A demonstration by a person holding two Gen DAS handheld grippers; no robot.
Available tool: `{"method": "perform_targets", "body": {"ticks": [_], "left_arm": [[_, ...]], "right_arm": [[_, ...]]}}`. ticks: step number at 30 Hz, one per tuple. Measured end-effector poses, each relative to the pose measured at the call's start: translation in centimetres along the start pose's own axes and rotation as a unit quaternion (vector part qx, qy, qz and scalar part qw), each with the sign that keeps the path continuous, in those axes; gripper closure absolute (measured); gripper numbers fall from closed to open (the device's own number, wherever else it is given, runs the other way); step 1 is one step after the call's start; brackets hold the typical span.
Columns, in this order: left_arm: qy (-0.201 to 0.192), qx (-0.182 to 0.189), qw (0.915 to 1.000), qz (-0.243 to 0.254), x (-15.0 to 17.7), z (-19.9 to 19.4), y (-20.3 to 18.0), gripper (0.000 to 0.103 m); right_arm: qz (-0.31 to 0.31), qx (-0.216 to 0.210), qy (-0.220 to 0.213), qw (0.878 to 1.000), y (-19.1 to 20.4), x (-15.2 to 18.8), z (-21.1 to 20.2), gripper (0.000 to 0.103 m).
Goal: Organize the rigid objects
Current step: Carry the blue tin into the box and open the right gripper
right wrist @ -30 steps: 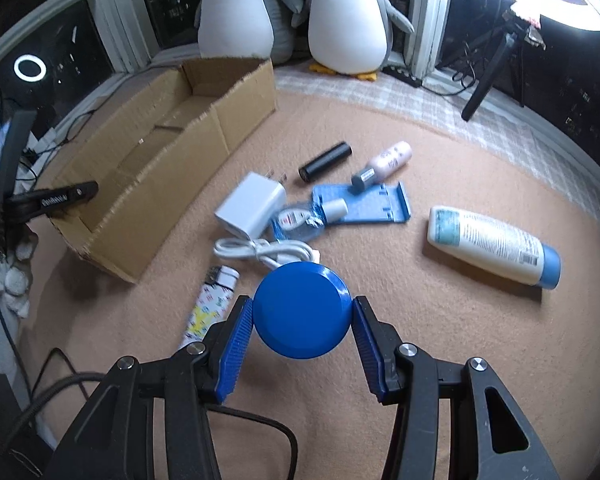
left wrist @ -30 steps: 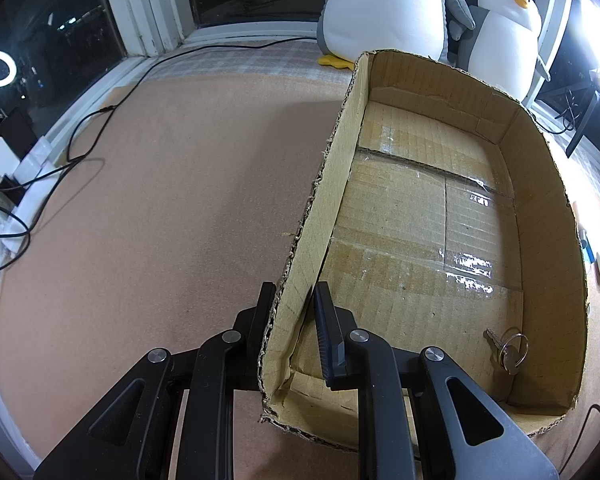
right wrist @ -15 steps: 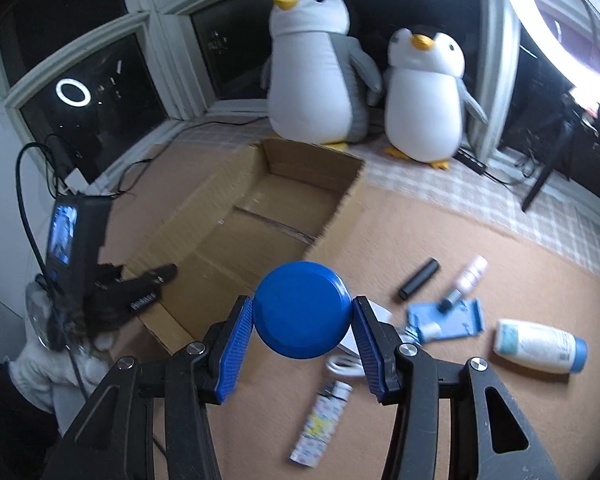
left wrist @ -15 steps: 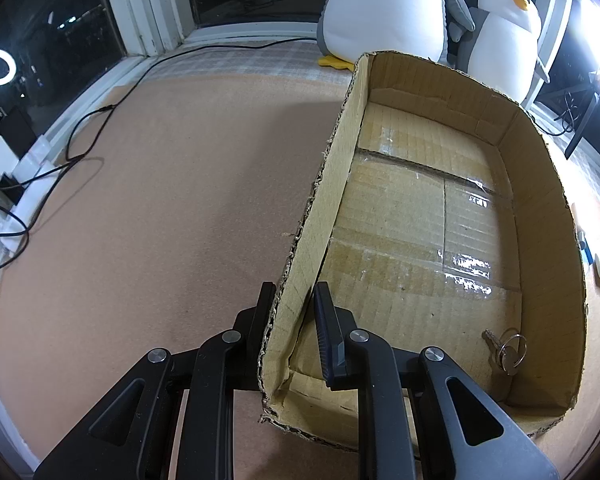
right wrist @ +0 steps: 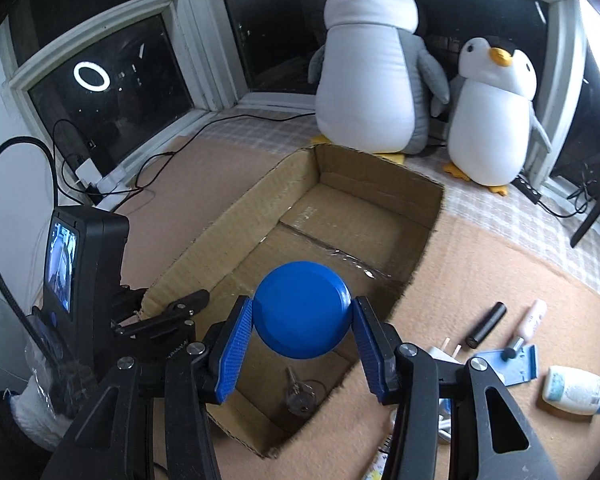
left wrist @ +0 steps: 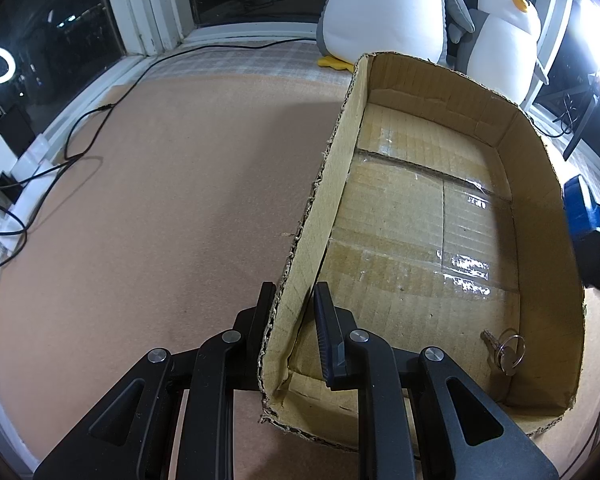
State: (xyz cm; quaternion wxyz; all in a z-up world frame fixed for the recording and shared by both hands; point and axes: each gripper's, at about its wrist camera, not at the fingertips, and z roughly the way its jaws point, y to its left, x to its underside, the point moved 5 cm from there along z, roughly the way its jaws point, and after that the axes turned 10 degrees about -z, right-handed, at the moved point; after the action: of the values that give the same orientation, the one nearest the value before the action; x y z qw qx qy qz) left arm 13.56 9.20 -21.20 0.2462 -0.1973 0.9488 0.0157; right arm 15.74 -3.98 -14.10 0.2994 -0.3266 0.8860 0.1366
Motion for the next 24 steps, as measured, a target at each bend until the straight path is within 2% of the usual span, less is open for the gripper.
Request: {"method": "perform_targets", "body": {"ticks": [7, 14, 18, 24], "left_arm": [[0.000, 0.001, 1.0000, -0.001, 0.0, 0.0, 0.0, 0.086], [0.000, 0.002, 1.0000, -0.001, 0.0, 0.1, -0.1, 0.086], [0.000, 0.003, 1.0000, 0.003, -0.1, 0.1, -0.1, 0.086], [0.005, 0.013, 0.9999, 0.006, 0.0, 0.0, 0.1, 0.086]], "right_arm": [[0.006, 0.000, 0.003, 1.000, 0.0, -0.2, 0.5, 0.052], [0.018, 0.007, 0.001, 1.000, -0.8, -0.1, -0.6, 0.052], [0.028, 0.015, -0.003, 0.999, -1.2, 0.2, -2.4, 0.052], [0.038, 0.053, -0.016, 0.998, -1.4, 0.8, -6.9, 0.052]]}}
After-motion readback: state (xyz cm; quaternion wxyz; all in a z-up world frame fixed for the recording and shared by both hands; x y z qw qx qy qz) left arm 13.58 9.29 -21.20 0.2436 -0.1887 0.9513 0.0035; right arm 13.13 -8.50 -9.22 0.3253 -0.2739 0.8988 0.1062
